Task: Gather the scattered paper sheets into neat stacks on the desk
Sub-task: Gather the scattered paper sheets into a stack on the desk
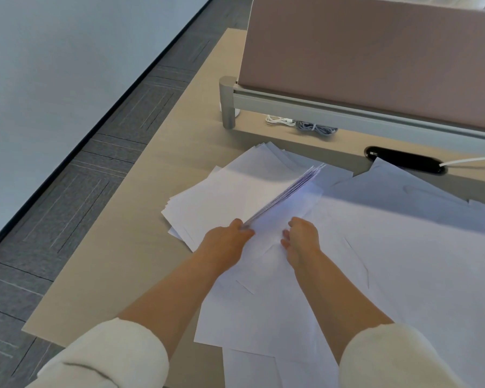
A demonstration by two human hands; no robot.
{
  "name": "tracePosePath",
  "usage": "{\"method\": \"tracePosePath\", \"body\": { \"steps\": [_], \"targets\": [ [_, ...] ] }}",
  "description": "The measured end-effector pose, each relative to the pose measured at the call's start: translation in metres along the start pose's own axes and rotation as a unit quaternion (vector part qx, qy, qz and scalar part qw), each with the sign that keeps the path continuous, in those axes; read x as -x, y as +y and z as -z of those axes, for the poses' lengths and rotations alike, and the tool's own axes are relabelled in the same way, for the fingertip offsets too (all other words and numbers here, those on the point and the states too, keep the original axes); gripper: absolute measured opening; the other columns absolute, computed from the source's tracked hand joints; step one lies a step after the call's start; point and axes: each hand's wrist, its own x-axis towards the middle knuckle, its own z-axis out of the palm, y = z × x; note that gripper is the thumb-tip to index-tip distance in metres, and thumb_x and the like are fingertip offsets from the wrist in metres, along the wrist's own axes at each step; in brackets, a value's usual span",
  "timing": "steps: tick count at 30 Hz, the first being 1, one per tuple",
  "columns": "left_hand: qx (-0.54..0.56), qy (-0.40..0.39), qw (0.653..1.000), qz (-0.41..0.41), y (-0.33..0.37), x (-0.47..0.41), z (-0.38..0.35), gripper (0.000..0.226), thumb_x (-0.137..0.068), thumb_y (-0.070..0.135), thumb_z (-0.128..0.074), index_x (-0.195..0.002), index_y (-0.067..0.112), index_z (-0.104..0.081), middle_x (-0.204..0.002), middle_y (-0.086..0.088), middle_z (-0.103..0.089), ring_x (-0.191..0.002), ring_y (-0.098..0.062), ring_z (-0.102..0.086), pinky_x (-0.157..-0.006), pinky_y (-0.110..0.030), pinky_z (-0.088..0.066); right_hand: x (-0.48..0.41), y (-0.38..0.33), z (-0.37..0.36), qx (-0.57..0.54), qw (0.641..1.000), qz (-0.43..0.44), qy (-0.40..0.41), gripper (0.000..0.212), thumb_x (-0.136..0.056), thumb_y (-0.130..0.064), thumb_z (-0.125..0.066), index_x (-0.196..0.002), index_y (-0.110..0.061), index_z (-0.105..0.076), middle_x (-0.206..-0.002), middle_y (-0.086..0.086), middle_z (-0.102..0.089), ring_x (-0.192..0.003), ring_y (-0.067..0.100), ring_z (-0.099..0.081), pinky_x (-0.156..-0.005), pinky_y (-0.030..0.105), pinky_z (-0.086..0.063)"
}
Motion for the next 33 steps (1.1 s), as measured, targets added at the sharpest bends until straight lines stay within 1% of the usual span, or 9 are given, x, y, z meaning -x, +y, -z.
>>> {"method": "tracePosePath", "body": {
  "steps": [5,9,12,14,17,20,25,30,33],
  "targets": [
    [-0.013,-0.015,0.999,0.034,0.016,0.002,-0.008,0.057,-0.085,0.056,-0.052,-0.122,0.014,-0.046,-0.118,-0.003,-0.048,-0.087,-0.03,-0.062,-0.064,-0.029,-0.036,0.001,0.0,0.008,-0.081,0.995,-0.034,-0.038,0.014,-0.092,-0.008,-0.048,-0.079,-0.009,-0.053,-0.076,0.006,-0.05,-0.068,0.014,-0.051,-0.063,0.024,-0.045],
    [-0.007,0.02,0.998,0.054,0.019,0.002,-0.011,0.039,-0.091,0.022,-0.047,-0.128,0.012,-0.043,-0.122,-0.006,-0.047,-0.084,-0.033,-0.061,-0.061,-0.03,-0.034,0.0,0.005,0.011,-0.034,0.997,0.0,-0.07,0.011,-0.095,-0.019,-0.048,-0.102,-0.017,-0.057,-0.089,-0.001,-0.061,-0.085,0.013,-0.054,-0.072,0.026,-0.042],
    [0.01,0.04,0.998,0.049,0.013,0.0,-0.009,0.049,-0.09,0.002,-0.038,-0.138,0.014,-0.037,-0.126,-0.008,-0.047,-0.087,-0.036,-0.061,-0.064,-0.033,-0.037,-0.005,0.007,0.016,0.028,0.999,0.036,-0.009,0.016,-0.092,-0.013,-0.045,-0.083,-0.024,-0.051,-0.079,-0.003,-0.047,-0.07,0.015,-0.044,-0.063,0.025,-0.038],
    [0.026,0.056,0.996,0.057,0.011,-0.001,-0.006,0.052,-0.089,0.0,-0.036,-0.139,0.015,-0.037,-0.125,-0.007,-0.049,-0.09,-0.037,-0.061,-0.067,-0.034,-0.037,-0.004,0.009,0.016,0.028,0.999,0.032,0.016,0.013,-0.092,-0.01,-0.046,-0.095,-0.022,-0.048,-0.083,-0.001,-0.042,-0.072,0.017,-0.042,-0.067,0.027,-0.038],
    [0.038,0.075,0.995,0.058,0.014,-0.003,-0.002,0.053,-0.09,0.0,-0.035,-0.14,0.017,-0.037,-0.124,-0.007,-0.051,-0.094,-0.037,-0.06,-0.072,-0.035,-0.043,-0.005,0.008,0.013,-0.022,1.0,0.004,0.018,0.034,-0.088,-0.012,-0.052,-0.122,-0.014,-0.048,-0.091,0.004,-0.046,-0.072,0.018,-0.044,-0.06,0.026,-0.037],
    [0.034,0.074,0.995,0.05,0.023,-0.004,-0.002,0.051,-0.091,0.002,-0.033,-0.14,0.017,-0.035,-0.125,-0.007,-0.051,-0.097,-0.036,-0.06,-0.073,-0.035,-0.041,-0.007,0.004,0.015,-0.034,0.999,-0.012,0.028,0.002,-0.087,-0.011,-0.052,-0.086,-0.009,-0.053,-0.072,0.004,-0.044,-0.063,0.016,-0.04,-0.057,0.026,-0.035],
    [0.03,0.062,0.997,0.043,0.037,-0.007,-0.002,0.042,-0.094,0.007,-0.033,-0.134,0.013,-0.041,-0.121,-0.008,-0.053,-0.097,-0.035,-0.06,-0.067,-0.032,-0.033,-0.009,0.008,0.024,0.041,0.999,0.015,-0.006,0.022,-0.086,-0.006,-0.058,-0.064,-0.012,-0.055,-0.07,0.009,-0.054,-0.061,0.018,-0.048,-0.068,0.031,-0.044],
    [0.052,0.031,0.997,0.047,0.048,-0.007,-0.004,0.053,-0.089,0.055,-0.045,-0.122,0.014,-0.047,-0.115,-0.003,-0.053,-0.098,-0.027,-0.061,-0.071,-0.032,-0.042,-0.001,0.008,0.027,-0.017,0.991,0.044,-0.126,0.015,-0.09,0.0,-0.055,-0.098,-0.002,-0.067,-0.083,0.011,-0.067,-0.072,0.018,-0.062,-0.069,0.024,-0.056],
    [0.043,0.048,0.997,0.052,0.047,-0.009,-0.001,0.041,-0.096,0.036,-0.043,-0.13,0.014,-0.044,-0.12,-0.005,-0.054,-0.101,-0.029,-0.061,-0.079,-0.035,-0.046,0.001,0.006,0.026,-0.061,0.979,0.042,-0.19,0.021,-0.1,-0.014,-0.042,-0.109,-0.016,-0.061,-0.095,0.005,-0.07,-0.085,0.018,-0.066,-0.072,0.025,-0.056]
  ]
}}
